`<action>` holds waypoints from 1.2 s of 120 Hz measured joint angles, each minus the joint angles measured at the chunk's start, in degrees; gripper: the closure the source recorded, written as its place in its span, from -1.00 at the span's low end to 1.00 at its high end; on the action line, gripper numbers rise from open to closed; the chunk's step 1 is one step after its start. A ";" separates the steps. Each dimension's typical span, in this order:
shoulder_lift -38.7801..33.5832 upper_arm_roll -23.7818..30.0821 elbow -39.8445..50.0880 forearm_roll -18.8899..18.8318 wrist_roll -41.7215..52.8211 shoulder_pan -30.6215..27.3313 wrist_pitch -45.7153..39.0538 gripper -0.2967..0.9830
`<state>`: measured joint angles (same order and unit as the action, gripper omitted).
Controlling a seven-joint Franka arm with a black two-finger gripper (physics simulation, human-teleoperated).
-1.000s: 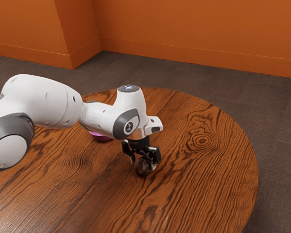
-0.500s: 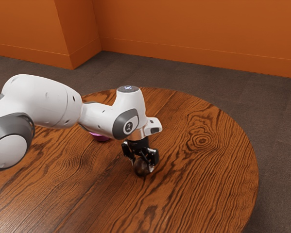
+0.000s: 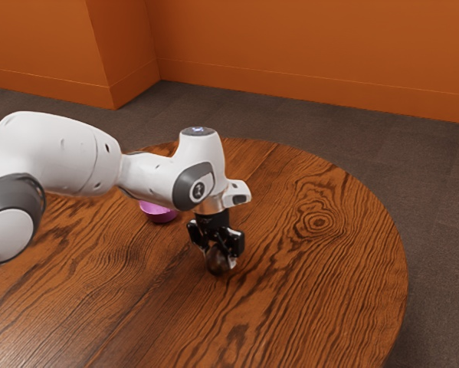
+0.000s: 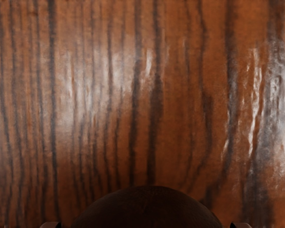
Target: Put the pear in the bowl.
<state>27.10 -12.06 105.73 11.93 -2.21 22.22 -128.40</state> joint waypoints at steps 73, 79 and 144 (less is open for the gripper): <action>6.25 0.60 -24.89 -6.76 5.74 -19.75 19.64 0.01; 8.25 1.29 -27.95 -7.11 6.33 -21.07 20.56 0.01; 19.93 6.58 -41.66 -10.56 10.23 -27.57 21.73 -0.01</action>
<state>47.04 -5.48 64.06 1.37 8.02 -5.35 -106.67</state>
